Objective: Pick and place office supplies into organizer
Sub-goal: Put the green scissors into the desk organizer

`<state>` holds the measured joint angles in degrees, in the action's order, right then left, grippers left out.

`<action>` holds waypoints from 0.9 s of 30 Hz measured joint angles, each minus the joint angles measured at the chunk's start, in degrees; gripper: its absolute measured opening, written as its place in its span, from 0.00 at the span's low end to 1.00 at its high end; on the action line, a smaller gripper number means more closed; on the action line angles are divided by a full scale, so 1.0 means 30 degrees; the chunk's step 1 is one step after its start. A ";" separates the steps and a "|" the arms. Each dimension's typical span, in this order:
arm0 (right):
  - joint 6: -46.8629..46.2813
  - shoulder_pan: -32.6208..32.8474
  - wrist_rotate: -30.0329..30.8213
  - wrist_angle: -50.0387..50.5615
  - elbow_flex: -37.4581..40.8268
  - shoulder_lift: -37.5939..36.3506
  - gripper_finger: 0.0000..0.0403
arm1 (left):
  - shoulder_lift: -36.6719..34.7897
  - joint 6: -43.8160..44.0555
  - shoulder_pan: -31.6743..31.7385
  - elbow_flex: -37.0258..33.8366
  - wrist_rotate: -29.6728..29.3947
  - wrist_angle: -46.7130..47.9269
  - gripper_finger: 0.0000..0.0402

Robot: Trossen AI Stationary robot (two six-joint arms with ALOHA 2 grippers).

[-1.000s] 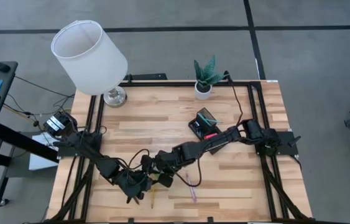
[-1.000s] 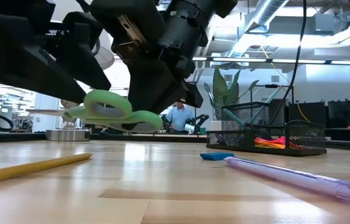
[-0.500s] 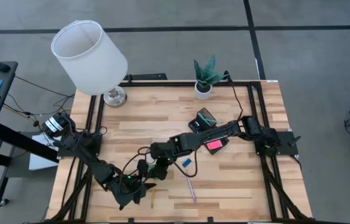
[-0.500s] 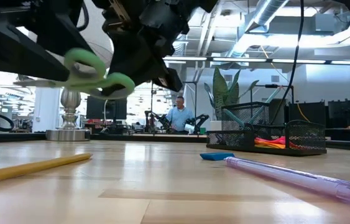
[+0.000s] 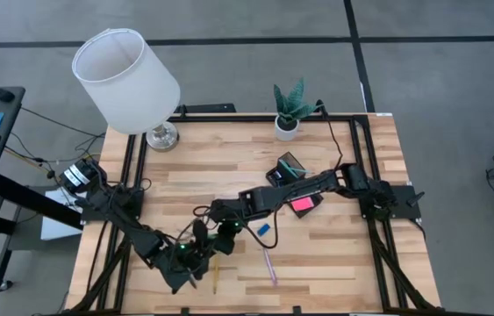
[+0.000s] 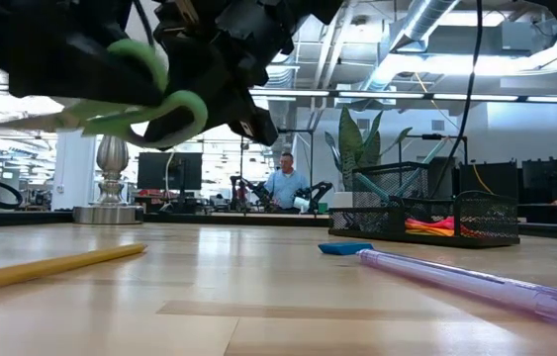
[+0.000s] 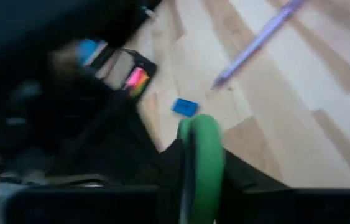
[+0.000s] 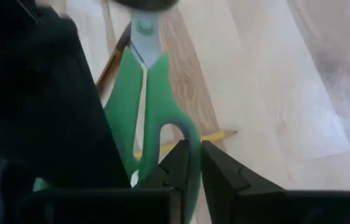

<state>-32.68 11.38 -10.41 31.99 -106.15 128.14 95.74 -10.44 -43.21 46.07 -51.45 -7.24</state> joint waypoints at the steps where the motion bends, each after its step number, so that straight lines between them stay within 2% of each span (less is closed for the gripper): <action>1: 0.0027 0.0010 -0.0005 0.0022 0.0004 0.0019 0.09 | 0.0000 -0.0005 0.0011 0.0011 -0.0039 -0.0053 0.06; 8: 0.0934 -0.0129 -0.0293 0.0487 -0.0037 0.0021 0.22 | 0.0011 0.0790 -0.0074 0.0000 -0.0012 0.0115 0.06; 12: 0.0892 -0.0433 -0.1046 0.1412 -0.0012 -0.0418 0.26 | 0.0014 0.1376 -0.0214 -0.0003 0.0359 0.0363 0.05; 17: 0.1552 -0.0499 -0.0697 0.3431 -0.0045 -0.1948 0.27 | 0.0012 0.2208 -0.0222 -0.0011 0.0005 0.0238 0.05; 19: 0.1580 -0.0275 0.0781 0.4896 -0.0039 -0.2616 0.27 | 0.0007 0.2582 -0.0222 -0.0010 -0.0974 -0.0074 0.05; 23: 0.1337 0.0688 0.5371 0.8586 -0.0006 -0.4085 0.27 | -0.0019 0.3161 -0.0344 0.0566 -0.3667 0.0100 0.05; 27: -0.0996 0.2347 0.9585 1.1950 0.0625 -0.5569 0.27 | -0.0067 0.2223 -0.0337 0.1619 -0.6351 0.0137 0.05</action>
<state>-35.67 18.43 18.34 67.84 -104.27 111.43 95.54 -3.77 -44.22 50.93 -70.50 -6.83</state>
